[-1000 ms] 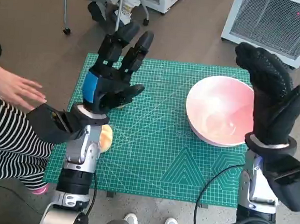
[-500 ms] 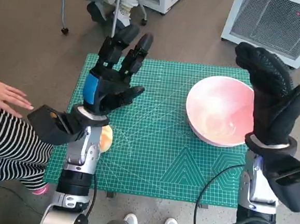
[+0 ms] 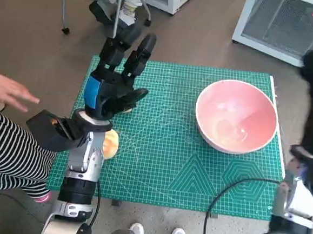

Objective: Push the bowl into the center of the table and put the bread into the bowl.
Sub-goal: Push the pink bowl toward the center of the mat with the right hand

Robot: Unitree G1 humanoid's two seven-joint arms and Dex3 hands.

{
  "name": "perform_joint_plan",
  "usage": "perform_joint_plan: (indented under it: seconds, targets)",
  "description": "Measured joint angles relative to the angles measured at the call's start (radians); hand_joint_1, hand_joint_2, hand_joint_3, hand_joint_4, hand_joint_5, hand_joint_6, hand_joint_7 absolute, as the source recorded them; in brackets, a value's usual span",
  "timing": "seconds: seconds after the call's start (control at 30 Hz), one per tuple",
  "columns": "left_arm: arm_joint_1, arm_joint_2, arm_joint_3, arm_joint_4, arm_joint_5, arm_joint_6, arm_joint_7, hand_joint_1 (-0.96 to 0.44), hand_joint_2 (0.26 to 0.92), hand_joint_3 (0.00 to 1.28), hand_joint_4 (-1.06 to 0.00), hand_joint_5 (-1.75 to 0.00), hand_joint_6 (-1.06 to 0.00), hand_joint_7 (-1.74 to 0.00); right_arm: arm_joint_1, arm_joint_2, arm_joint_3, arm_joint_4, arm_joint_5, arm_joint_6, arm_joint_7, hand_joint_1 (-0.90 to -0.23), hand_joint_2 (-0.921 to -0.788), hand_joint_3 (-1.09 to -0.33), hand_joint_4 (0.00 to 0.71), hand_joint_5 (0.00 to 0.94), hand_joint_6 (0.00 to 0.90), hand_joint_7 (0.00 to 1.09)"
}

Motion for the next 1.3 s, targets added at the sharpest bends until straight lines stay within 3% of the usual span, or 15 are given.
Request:
perform_joint_plan:
  seconds: [0.13, 0.33, 0.73, 1.1, 1.3]
  targets:
    - [0.000, -0.003, 0.001, 0.009, 0.000, -0.003, -0.004, -0.32, 0.915, 0.09, -0.21, -0.01, 0.00, -0.64, -0.017, -0.018, -0.016, 0.129, -0.006, -0.010, -0.036, -0.659, -0.921, -0.839, 0.103, 0.000, 0.001, 0.37]
    - [0.000, -0.009, 0.002, 0.011, -0.001, -0.004, -0.004, -0.32, 0.916, 0.08, -0.21, -0.01, 0.00, -0.64, -0.054, -0.030, -0.029, 0.317, 0.001, -0.013, -0.045, -0.626, -0.921, -0.858, 0.099, 0.000, -0.001, 0.36]
    - [-0.001, -0.011, 0.009, 0.012, -0.010, -0.004, -0.017, -0.32, 0.917, 0.08, -0.21, -0.01, 0.00, -0.64, -0.139, -0.030, -0.018, 0.611, 0.004, 0.010, -0.045, -0.570, -0.921, -0.893, 0.111, 0.007, 0.029, 0.36]
    - [0.000, -0.009, 0.015, 0.012, -0.012, -0.004, -0.025, -0.32, 0.918, 0.08, -0.21, -0.01, 0.00, -0.64, -0.202, 0.013, 0.005, 0.761, 0.008, 0.059, -0.026, -0.584, -0.921, -0.890, 0.111, 0.003, 0.033, 0.33]
    - [0.001, -0.003, 0.019, 0.012, -0.020, -0.002, -0.037, -0.32, 0.919, 0.07, -0.21, -0.01, 0.00, -0.63, -0.226, 0.055, -0.013, 0.791, 0.049, 0.088, 0.035, -0.596, -0.921, -0.909, 0.103, 0.001, 0.062, 0.28]
